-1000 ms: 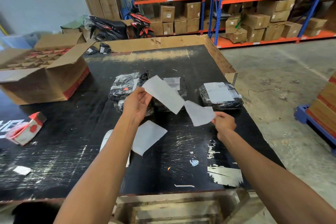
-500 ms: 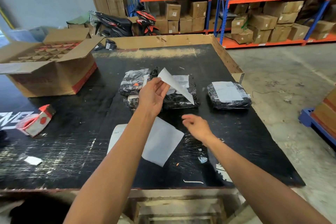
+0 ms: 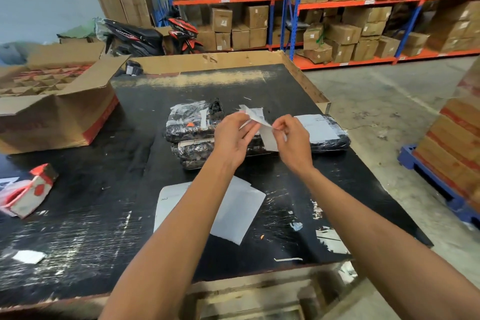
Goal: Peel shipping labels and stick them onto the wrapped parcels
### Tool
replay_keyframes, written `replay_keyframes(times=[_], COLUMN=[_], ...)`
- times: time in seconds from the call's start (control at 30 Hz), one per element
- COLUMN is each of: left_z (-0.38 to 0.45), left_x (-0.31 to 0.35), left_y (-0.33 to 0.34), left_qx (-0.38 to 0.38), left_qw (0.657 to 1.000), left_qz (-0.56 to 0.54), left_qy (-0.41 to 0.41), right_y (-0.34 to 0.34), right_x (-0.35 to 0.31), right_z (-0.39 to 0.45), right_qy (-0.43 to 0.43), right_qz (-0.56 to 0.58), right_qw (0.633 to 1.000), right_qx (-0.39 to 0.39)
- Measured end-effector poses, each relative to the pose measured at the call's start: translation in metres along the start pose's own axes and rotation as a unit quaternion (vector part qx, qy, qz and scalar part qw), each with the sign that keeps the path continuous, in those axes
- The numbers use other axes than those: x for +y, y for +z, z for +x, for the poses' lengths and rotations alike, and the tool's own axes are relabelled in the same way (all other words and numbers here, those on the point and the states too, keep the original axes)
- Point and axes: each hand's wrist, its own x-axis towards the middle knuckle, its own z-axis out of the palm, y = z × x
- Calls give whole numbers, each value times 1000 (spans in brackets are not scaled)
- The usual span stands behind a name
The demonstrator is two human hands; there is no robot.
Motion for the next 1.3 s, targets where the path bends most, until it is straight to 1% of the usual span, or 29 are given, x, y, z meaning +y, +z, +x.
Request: replay_keyframes(times=[0.03,0.1,0.13,0.17,0.2,0.27,0.3,0.37,0.43,0.5,0.57,0.63,0.73,0.8,0.87,1.0,1.17,1.3], left_z=[0,5,11,18,23,36,41,52,64,76,86,97,109,115,121,133,136,136], left_x=[3,9,13,14,15,13,12,10,10,14,20,24,24,25,26,25,16,7], left_y=[-3,-9,-10,-11,-12,-8,-6,-1,1,0,-1,2,8,11,10,4,7,9], left_qx=[-15,-22,-12,3,17,24,20,8,14,53,85,101,126,144,159,165,147,143], left_qw=[1000,999,999,995,981,947,935,925,920,900,884,871,852,842,831,808,775,767], left_qz=[-14,-25,16,91,180,313,350,377,388,424,443,459,482,491,507,545,598,609], left_qy=[-4,5,25,48,66,70,63,47,52,89,123,145,163,170,169,151,144,140], right_y=[-3,-8,-11,-12,-13,-12,-11,-7,-2,5,12,20,28,32,38,50,60,59], right_x=[3,11,14,18,21,21,19,16,13,15,18,21,21,24,32,49,61,57], right_z=[3,9,13,16,17,24,26,34,44,56,67,78,93,102,110,121,125,122], right_qy=[26,128,184,225,248,271,274,277,286,290,270,249,228,223,232,249,252,247], right_qz=[17,74,123,171,206,269,292,317,325,305,254,205,152,134,135,125,114,106], right_qw=[999,989,975,959,946,922,914,902,894,899,921,940,956,956,948,934,933,937], right_qx=[10,13,-3,-20,-34,-60,-72,-98,-114,-121,-118,-109,-109,-135,-171,-223,-232,-221])
